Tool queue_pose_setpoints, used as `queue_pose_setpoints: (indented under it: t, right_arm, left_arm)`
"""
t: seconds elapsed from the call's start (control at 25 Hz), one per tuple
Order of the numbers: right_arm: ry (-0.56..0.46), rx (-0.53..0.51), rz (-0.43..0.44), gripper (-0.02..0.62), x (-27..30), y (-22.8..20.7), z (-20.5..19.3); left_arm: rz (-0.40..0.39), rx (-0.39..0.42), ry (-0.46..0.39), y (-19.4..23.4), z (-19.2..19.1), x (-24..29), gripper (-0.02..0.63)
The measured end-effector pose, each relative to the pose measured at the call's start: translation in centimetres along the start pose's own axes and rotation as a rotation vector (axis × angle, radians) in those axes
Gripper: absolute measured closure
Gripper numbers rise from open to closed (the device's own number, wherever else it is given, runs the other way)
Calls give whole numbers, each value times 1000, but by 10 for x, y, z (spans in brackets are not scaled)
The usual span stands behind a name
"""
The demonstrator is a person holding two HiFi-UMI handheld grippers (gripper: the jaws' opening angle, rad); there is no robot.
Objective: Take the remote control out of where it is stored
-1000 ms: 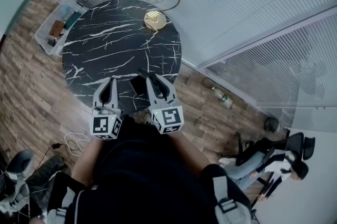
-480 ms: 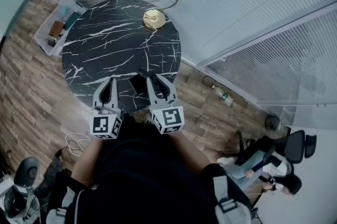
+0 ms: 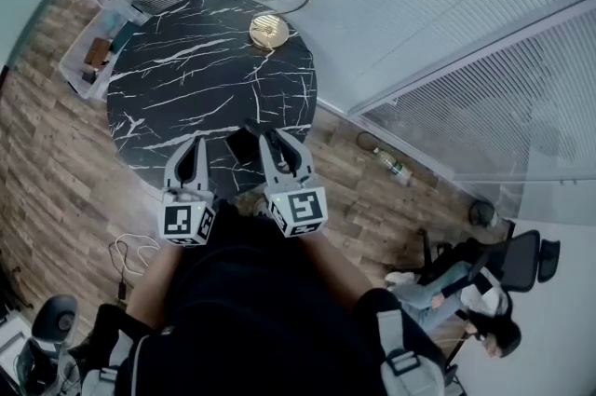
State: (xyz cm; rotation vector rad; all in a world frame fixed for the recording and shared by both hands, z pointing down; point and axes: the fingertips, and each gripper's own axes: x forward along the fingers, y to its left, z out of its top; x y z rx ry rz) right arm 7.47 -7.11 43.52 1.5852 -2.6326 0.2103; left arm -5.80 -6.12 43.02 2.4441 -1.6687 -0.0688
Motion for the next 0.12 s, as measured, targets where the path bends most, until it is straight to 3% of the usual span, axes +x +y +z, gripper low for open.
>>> queue_pose_setpoints:
  t: [0.12]
  right_arm:
    - [1, -8, 4, 522, -1, 0, 0]
  left_arm:
    - [-2, 0, 1, -1, 0, 0, 609]
